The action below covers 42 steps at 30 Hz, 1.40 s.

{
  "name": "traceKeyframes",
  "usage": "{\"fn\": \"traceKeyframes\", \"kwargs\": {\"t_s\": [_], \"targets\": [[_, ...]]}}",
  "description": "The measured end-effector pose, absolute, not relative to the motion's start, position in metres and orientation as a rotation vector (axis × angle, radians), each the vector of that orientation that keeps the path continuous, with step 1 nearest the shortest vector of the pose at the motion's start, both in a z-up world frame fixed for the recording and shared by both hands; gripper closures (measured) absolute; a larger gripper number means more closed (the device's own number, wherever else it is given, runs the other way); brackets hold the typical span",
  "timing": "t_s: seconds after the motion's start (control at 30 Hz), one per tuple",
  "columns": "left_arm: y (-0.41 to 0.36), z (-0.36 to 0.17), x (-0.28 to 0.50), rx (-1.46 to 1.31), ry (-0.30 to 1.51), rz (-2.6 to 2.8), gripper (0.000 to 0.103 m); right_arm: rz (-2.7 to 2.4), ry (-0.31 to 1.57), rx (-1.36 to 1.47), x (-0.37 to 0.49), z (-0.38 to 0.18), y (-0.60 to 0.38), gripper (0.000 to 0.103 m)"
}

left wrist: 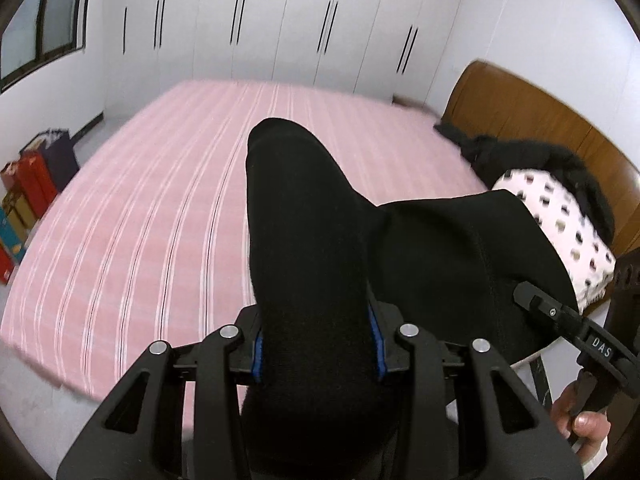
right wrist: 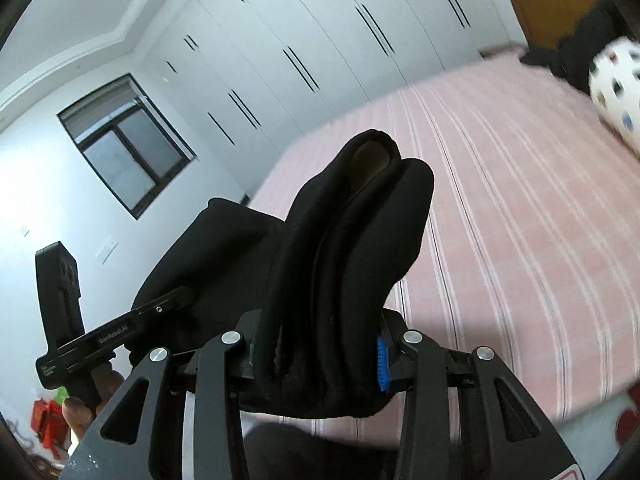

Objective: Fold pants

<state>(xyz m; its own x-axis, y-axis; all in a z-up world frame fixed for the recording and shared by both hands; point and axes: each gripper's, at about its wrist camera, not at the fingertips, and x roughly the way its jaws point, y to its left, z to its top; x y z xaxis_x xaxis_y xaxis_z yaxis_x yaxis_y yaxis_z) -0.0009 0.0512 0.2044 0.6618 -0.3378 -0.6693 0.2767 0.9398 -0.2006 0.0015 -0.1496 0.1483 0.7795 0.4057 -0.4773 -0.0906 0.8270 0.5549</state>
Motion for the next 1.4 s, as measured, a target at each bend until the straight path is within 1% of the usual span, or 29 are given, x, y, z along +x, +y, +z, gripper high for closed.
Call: {"fn": "traceKeyframes", "kwargs": {"t_s": [0.1,0.23,0.33,0.37,0.4,0.43,0.47,0.5,0.53,0.57,0.6,0.63,0.7,0.8,0.9,0.97,1.03,1.1,1.17,1.2,1.23,1.3,1.33,1.4], "targets": [[0.044,0.218,0.039,-0.08,0.706,-0.359,0.066,0.294,0.577,0.523,0.044,0.16,-0.16,0.066],[0.032,0.219,0.098,-0.07,0.632,-0.352,0.066,0.299,0.536,0.495,0.105,0.158,-0.17,0.065],[0.024,0.2,0.145,-0.084,0.633,-0.338,0.065,0.295,0.537,0.529,0.154,0.133,-0.182,0.063],[0.022,0.193,0.155,-0.082,0.638,-0.337,0.062,0.289,0.542,0.543,0.172,0.117,-0.187,0.062],[0.022,0.177,0.174,-0.093,0.64,-0.317,0.06,0.265,0.555,0.565,0.188,0.096,-0.193,0.056],[0.024,0.159,0.189,-0.11,0.641,-0.287,0.05,0.217,0.569,0.588,0.203,0.071,-0.199,0.043],[0.025,0.143,0.199,-0.111,0.644,-0.249,0.02,0.152,0.586,0.579,0.212,0.05,-0.207,0.034],[0.023,0.115,0.217,-0.082,0.677,-0.165,0.005,0.036,0.621,0.555,0.219,0.022,-0.212,0.03],[0.022,0.084,0.233,-0.034,0.729,-0.096,0.005,-0.022,0.65,0.553,0.221,0.005,-0.217,0.03],[0.022,0.062,0.243,0.006,0.771,-0.06,0.006,-0.076,0.708,0.583,0.22,-0.023,-0.226,0.03],[0.024,0.031,0.255,0.061,0.848,0.001,0.007,-0.081,0.733,0.641,0.214,-0.042,-0.234,0.03],[0.029,0.009,0.26,0.094,0.902,0.029,0.014,-0.061,0.738,0.686,0.206,-0.056,-0.239,0.032],[0.037,-0.012,0.255,0.109,0.931,0.03,0.016,-0.055,0.755,0.652,0.196,-0.064,-0.236,0.032],[0.04,-0.017,0.243,0.121,0.914,0.023,0.015,-0.04,0.779,0.536,0.201,-0.061,-0.228,0.032],[0.033,-0.015,0.235,0.11,0.91,0.003,0.014,-0.04,0.779,0.512,0.218,-0.056,-0.219,0.032],[0.026,-0.013,0.233,0.113,0.913,-0.006,0.012,-0.052,0.811,0.481,0.239,-0.059,-0.216,0.032],[0.018,-0.014,0.235,0.127,0.919,-0.009,0.011,-0.05,0.853,0.514,0.257,-0.071,-0.22,0.031],[0.017,-0.022,0.237,0.123,0.943,-0.021,0.01,-0.011,0.932,0.637,0.273,-0.096,-0.228,0.031],[0.016,-0.031,0.238,0.102,0.991,-0.046,0.01,-0.025,1.017,0.677,0.284,-0.119,-0.231,0.031],[0.017,-0.035,0.238,0.096,1.005,-0.047,0.01,0.005,1.033,0.692,0.286,-0.127,-0.229,0.037],[0.018,-0.039,0.239,0.093,1.014,-0.041,0.01,0.049,1.029,0.71,0.285,-0.129,-0.226,0.052],[0.021,-0.044,0.237,0.095,1.016,-0.037,0.01,0.071,1.012,0.667,0.277,-0.116,-0.219,0.065],[0.023,-0.045,0.235,0.096,1.015,-0.037,0.01,0.083,0.993,0.65,0.27,-0.106,-0.216,0.068],[0.027,-0.048,0.233,0.092,1.021,-0.046,0.01,0.106,0.944,0.643,0.251,-0.088,-0.212,0.069]]}}
